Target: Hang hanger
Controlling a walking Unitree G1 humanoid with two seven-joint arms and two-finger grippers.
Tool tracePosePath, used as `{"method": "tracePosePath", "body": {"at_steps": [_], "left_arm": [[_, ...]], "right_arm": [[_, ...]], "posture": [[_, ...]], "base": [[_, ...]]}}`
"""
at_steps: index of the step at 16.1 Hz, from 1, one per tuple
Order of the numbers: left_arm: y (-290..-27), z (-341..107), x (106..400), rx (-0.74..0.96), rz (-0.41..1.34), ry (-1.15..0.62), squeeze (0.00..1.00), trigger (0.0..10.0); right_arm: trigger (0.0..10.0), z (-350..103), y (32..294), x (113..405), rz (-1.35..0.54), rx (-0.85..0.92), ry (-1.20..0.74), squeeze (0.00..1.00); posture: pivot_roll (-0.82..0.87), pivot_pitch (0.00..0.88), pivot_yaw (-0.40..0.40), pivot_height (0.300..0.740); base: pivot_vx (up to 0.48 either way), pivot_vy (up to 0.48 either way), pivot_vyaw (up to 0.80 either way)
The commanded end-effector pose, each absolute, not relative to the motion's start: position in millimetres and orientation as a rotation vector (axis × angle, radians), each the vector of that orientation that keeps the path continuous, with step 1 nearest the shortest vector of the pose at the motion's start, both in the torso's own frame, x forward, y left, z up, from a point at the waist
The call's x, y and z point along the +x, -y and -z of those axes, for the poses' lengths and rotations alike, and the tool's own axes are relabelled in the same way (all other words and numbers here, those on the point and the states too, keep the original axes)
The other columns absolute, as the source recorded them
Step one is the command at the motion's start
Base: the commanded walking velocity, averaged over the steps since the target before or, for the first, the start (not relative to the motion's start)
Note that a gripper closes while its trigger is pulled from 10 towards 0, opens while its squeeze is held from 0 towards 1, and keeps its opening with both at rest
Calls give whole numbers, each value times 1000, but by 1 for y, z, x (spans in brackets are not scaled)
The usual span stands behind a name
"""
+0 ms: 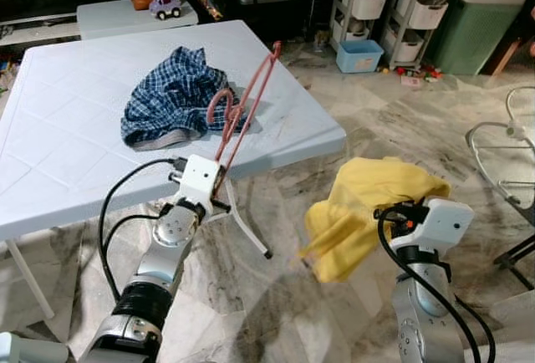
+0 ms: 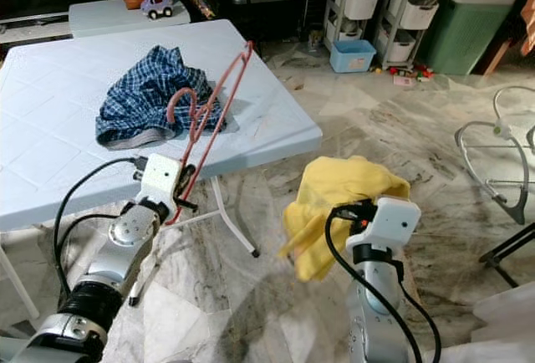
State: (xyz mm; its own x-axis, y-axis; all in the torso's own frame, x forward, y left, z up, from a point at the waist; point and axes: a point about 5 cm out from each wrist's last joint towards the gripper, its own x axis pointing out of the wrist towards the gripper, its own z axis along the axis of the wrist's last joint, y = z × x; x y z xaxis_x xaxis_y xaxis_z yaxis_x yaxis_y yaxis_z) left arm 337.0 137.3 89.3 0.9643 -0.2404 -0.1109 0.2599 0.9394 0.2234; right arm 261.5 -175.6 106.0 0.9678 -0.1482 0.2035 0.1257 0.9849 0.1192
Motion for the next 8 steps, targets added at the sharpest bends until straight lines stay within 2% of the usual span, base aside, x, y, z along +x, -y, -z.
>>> {"method": "tracePosePath", "body": {"at_steps": [1,8], "left_arm": [[-138,-89,335,235,273,-70,0,10000],[-104,-90,337,241,371,-50,0,10000]], "right_arm": [[10000,-109,176,263,125,100,222,0],[10000,-106,199,242,242,79,223,0]], "posture": [[160,0,-64,740],[36,0,-6,740]], "base": [[0,0,0],[0,0,0]]}}
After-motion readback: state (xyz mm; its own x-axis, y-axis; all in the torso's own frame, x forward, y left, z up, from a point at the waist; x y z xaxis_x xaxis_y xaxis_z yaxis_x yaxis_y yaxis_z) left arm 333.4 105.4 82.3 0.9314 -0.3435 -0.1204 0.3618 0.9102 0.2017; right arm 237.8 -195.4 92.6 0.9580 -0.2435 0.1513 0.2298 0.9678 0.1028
